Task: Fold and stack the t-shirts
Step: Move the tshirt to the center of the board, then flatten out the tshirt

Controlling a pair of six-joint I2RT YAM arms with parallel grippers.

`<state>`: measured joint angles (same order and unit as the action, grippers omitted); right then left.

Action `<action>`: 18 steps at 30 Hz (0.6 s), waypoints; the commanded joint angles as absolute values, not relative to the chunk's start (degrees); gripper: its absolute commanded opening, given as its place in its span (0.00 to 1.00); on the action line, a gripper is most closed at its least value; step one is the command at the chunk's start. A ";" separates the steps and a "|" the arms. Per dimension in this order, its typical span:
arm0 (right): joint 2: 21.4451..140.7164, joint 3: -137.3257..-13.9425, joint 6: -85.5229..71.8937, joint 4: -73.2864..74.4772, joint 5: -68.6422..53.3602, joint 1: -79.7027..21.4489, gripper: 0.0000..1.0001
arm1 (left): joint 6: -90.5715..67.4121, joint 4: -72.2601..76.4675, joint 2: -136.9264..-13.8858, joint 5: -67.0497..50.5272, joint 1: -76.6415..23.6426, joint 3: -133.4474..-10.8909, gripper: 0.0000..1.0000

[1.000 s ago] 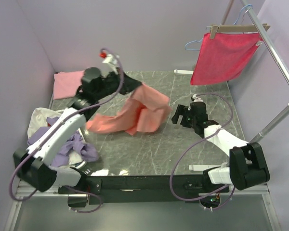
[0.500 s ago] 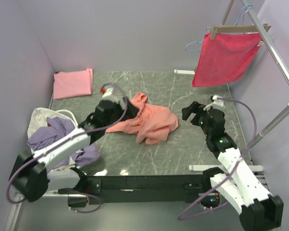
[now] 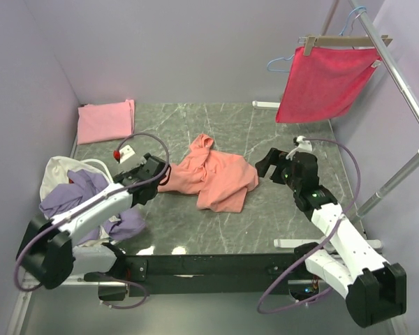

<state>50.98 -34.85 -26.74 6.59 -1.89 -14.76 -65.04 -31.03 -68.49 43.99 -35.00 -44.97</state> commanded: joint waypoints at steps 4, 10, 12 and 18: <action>54.05 -37.88 -26.28 7.29 -4.75 -15.56 1.00 | -62.50 -27.20 -79.18 37.22 -28.22 -42.12 1.00; 54.67 -37.88 -25.93 7.12 -4.74 -15.64 1.00 | -66.78 -19.68 -75.26 30.67 -25.49 -33.77 0.99; 55.46 -37.71 -25.67 6.51 -5.45 -15.73 1.00 | -69.77 -19.51 -70.70 29.02 -20.77 -30.43 1.00; 56.95 -38.49 -25.05 6.59 -5.71 -15.65 1.00 | -68.91 -19.42 -54.86 23.56 -8.81 -22.85 0.99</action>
